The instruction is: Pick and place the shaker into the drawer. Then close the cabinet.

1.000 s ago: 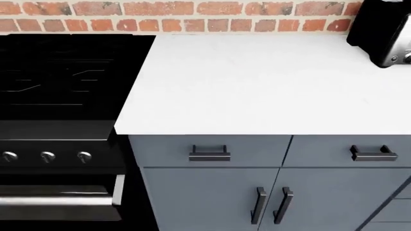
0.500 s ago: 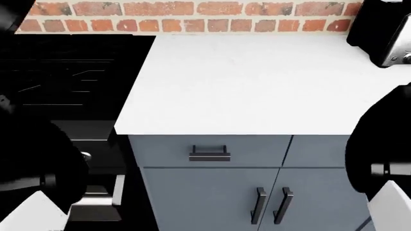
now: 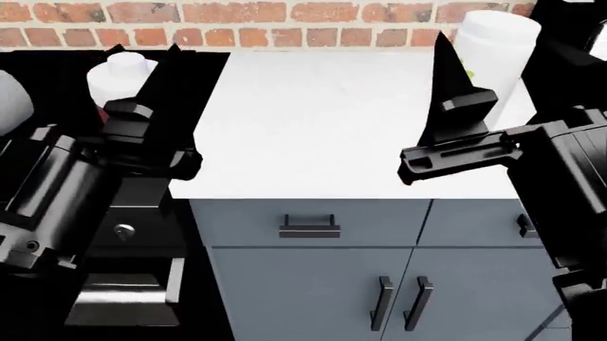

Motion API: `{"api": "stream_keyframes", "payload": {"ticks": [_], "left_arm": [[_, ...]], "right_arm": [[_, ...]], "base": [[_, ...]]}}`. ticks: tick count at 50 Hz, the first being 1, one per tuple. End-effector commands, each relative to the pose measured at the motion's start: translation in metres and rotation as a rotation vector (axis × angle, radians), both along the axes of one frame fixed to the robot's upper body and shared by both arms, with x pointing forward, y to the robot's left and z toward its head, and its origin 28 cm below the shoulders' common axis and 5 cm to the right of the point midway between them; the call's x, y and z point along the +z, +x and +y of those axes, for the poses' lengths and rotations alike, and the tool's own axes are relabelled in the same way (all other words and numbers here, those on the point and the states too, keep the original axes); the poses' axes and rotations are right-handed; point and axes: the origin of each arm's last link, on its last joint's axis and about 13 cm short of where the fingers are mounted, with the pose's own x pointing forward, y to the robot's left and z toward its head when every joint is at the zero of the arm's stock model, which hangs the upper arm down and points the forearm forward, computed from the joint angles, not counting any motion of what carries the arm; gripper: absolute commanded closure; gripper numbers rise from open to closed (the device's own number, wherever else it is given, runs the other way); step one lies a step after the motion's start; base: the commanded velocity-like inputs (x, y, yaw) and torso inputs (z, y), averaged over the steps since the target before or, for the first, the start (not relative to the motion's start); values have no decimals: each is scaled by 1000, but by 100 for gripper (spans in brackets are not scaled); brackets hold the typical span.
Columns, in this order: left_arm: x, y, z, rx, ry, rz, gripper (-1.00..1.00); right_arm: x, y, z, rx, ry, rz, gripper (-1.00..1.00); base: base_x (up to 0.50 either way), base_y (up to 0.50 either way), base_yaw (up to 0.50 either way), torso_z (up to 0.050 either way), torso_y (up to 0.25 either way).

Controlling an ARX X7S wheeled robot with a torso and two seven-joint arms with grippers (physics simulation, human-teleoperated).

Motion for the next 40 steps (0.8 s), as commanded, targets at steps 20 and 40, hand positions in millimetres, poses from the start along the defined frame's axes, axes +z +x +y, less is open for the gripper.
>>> {"api": "stream_keyframes", "payload": {"ticks": [20,40], "left_arm": [[-48,-27,3,-8,57,49,100],[-51,-32,-1,-42,55,49,100]], "right_arm": [[-32,-37,0,0,25,10,100],[-25,-42,-1,0,38,-12,100]], "base": [[-22,-150,0,1,0],[-75,-500,0,0,1]]}}
